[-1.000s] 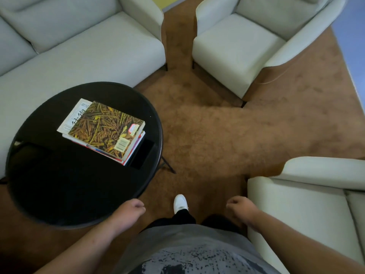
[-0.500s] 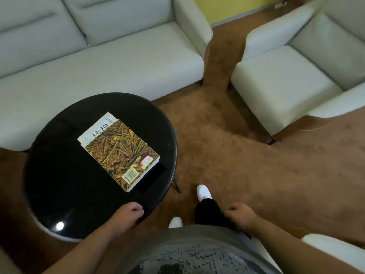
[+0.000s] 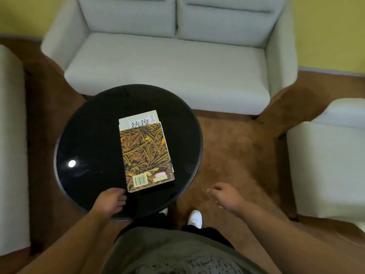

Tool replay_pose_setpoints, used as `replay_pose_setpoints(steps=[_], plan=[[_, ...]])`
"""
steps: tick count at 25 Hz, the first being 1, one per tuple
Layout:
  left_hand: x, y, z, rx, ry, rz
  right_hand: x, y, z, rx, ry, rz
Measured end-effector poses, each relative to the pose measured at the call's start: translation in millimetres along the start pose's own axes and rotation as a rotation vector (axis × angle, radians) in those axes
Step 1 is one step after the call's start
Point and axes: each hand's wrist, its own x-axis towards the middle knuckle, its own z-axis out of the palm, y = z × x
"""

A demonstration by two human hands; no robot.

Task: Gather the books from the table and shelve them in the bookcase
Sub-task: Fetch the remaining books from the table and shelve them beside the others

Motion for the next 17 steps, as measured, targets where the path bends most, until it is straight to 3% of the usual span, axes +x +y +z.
replay_pose_setpoints(steps=[4,13,17], plan=[[4.9,28.4,-10.8,-0.170,-0.008,0.060,26.8,-58.6,12.0,0.077,-0.085,-0.055],[28.6,79.3,0.7,-0.101,-0.300,0.235,92.9,-140.3,46.3,0.139,-0.224,-0.118],[33.5,85.5,6.6,-0.198,-0.333,0.168,101.1,-150.4,51.7,0.285,-0.263,-0.092]])
